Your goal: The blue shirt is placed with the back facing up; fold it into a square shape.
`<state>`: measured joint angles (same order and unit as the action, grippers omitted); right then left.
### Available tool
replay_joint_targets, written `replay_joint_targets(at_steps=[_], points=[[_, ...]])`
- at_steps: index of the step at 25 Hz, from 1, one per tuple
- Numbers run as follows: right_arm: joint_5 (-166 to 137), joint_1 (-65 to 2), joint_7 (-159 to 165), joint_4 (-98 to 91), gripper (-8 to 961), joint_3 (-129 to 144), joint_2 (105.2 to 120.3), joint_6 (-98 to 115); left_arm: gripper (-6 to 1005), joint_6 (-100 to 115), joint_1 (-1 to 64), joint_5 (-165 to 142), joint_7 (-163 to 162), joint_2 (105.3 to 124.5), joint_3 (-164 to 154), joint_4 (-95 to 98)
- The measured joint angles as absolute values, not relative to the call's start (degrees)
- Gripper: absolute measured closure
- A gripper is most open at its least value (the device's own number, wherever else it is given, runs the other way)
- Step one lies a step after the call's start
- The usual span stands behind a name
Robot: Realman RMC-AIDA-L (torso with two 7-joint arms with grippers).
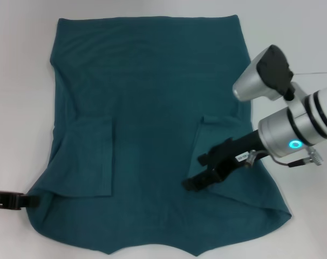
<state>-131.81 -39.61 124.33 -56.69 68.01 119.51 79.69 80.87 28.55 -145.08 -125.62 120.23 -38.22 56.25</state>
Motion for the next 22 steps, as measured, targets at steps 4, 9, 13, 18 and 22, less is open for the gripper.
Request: replay_joint_targets(at_steps=[4, 9, 13, 18, 22], points=[[-134.3, -38.4, 130.0, -61.0, 46, 67.1, 119.44, 81.9, 766, 81.0, 29.1, -145.3, -125.7, 120.23, -38.3, 56.3], [-142.5, -38.2, 141.6, -67.2, 46, 65.6, 119.41, 89.1, 894, 81.5, 29.5, -145.3, -125.7, 120.23, -38.3, 56.3], [-149.5, -38.5, 148.9, -68.4, 47, 64.6, 119.43, 93.1, 971, 81.6, 29.7, -145.3, -125.4, 120.23, -38.3, 56.3], [-153.0, -38.0, 154.0, -66.9, 47, 63.7, 119.51, 93.9, 972, 81.6, 29.9, -145.2, -125.3, 120.23, -38.3, 56.0], [-156.2, -37.4, 156.6, -65.2, 47, 63.7, 119.57, 93.9, 972, 81.6, 30.0, -145.3, -125.2, 120.15, -38.3, 56.0]])
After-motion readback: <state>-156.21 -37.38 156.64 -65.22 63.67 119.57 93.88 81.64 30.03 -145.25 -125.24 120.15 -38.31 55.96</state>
